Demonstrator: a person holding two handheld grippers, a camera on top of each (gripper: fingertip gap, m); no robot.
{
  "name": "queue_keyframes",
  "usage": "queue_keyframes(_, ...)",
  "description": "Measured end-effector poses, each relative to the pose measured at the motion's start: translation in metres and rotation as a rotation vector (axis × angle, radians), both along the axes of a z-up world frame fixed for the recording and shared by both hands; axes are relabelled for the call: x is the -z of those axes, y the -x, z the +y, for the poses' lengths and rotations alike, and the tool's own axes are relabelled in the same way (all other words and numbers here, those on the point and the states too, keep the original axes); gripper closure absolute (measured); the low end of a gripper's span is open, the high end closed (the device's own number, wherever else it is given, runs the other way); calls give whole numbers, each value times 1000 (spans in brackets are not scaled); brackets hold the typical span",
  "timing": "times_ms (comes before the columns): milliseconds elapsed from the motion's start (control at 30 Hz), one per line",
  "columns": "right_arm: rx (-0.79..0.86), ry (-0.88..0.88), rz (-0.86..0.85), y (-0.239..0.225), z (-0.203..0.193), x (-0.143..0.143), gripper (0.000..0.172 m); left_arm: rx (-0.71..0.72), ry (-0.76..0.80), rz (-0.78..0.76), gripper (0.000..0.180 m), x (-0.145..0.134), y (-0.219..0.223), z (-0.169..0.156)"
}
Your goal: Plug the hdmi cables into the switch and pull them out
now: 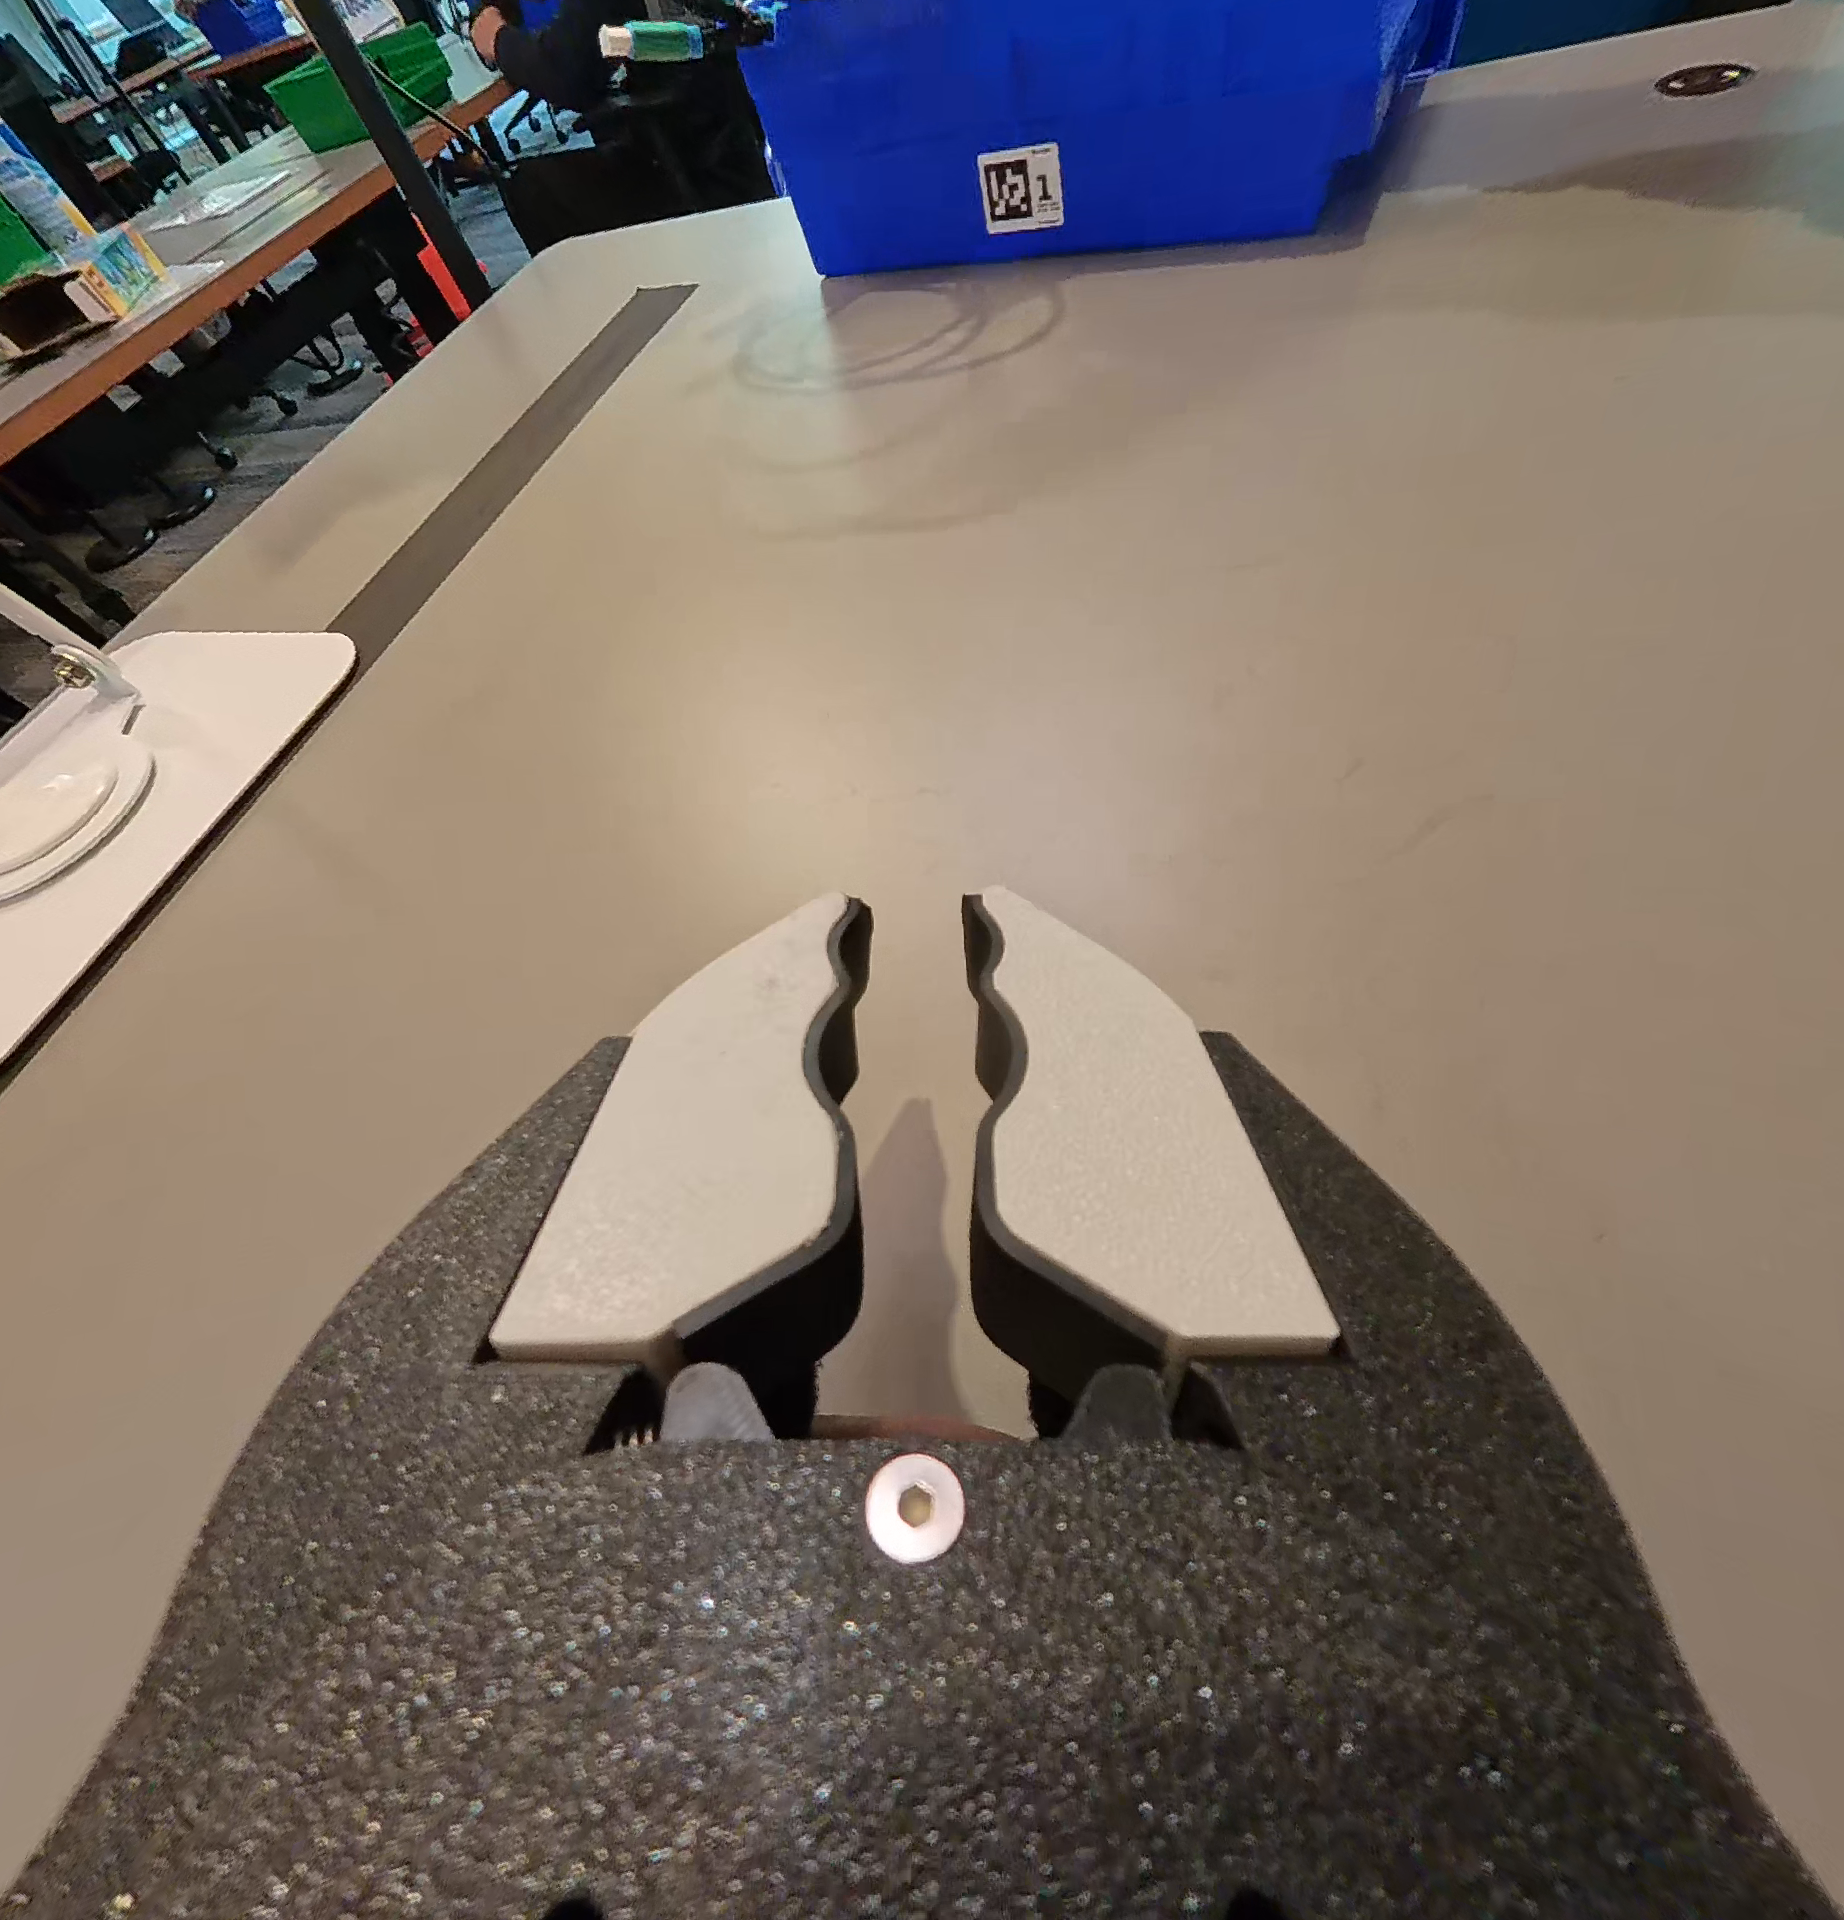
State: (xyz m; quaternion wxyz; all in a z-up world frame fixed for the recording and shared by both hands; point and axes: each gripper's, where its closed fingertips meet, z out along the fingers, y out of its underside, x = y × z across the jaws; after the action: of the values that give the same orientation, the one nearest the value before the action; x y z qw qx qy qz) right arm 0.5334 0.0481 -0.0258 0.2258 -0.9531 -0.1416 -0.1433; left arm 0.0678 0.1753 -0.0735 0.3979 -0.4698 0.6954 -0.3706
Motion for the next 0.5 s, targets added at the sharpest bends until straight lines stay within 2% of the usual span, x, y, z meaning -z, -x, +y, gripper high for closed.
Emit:
queue_keyframes(133, 92, 62, 105, -6, -7, 21, 144, 7, -1, 8, 163, 1, 0, -1)
queue_keyframes(300, 112, 46, 126, -5, -7, 20, 144, 12, -5, 7, 163, 1, 0, -2)
queue_keyframes(400, 117, 5, 83, -8, -10, 13, 139, 6, 6, 1, 163, 0, 1, -1)
queue_keyframes(500, 204, -170, 90, -12, -15, -13, 130, 0, 12, -7, 163, -1, 1, 0)
